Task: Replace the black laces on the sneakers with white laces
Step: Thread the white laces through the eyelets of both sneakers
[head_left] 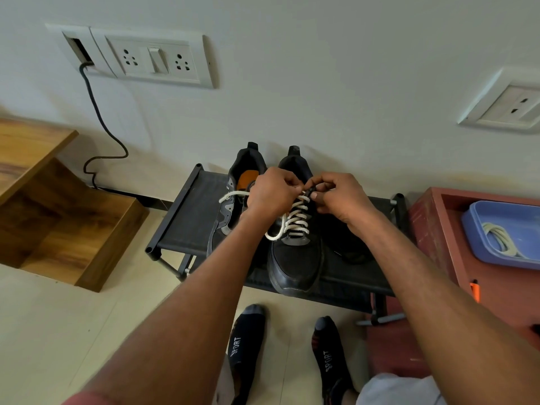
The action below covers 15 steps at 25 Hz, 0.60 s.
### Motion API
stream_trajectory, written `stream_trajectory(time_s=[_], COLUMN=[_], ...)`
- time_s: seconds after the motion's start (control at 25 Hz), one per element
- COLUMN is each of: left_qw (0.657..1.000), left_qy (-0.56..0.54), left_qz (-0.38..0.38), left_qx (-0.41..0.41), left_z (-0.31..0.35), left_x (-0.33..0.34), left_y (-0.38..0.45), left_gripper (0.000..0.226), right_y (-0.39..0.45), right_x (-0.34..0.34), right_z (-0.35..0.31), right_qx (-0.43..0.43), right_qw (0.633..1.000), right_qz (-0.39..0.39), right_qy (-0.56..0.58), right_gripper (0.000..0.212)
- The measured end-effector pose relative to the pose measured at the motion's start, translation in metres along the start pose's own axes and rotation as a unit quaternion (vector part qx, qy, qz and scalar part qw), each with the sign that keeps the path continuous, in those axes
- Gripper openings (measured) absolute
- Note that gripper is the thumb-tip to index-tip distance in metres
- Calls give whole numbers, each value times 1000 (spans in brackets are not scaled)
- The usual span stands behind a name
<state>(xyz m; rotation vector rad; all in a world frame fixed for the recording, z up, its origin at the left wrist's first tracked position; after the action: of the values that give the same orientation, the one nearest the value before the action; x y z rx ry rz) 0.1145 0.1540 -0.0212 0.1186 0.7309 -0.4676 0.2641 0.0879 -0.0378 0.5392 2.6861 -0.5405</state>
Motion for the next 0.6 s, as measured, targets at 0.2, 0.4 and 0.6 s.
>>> stream_trajectory(time_s=[0.2, 0.4, 0.6], left_qw=[988, 992, 1000], left_qy=[-111, -83, -5], left_qz=[-20, -39, -27], left_qx=[-105, -85, -2], left_z=[-11, -9, -4], left_x=[10, 10, 7], left_y=[3, 5, 5], left_gripper=[18, 20, 24], right_y=[0, 1, 2], right_x=[2, 1, 0], right_z=[0, 2, 5], right_qx=[7, 21, 31], right_qw=[1000, 999, 998], right_qz=[-4, -5, 6], right_qy=[27, 46, 52], right_gripper=[27, 28, 28])
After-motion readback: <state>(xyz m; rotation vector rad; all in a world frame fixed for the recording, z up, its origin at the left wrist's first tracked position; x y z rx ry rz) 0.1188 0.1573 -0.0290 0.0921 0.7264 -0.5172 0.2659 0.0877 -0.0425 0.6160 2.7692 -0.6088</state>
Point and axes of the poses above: each hand's wrist, its own y-axis towards the middle knuckle, its own x-axis out of the palm, z = x × y, the point moved 6 cm from there along y, towards the middle knuckle, and after that the axes turned 7 degrees about x, right-handed, at the moved point
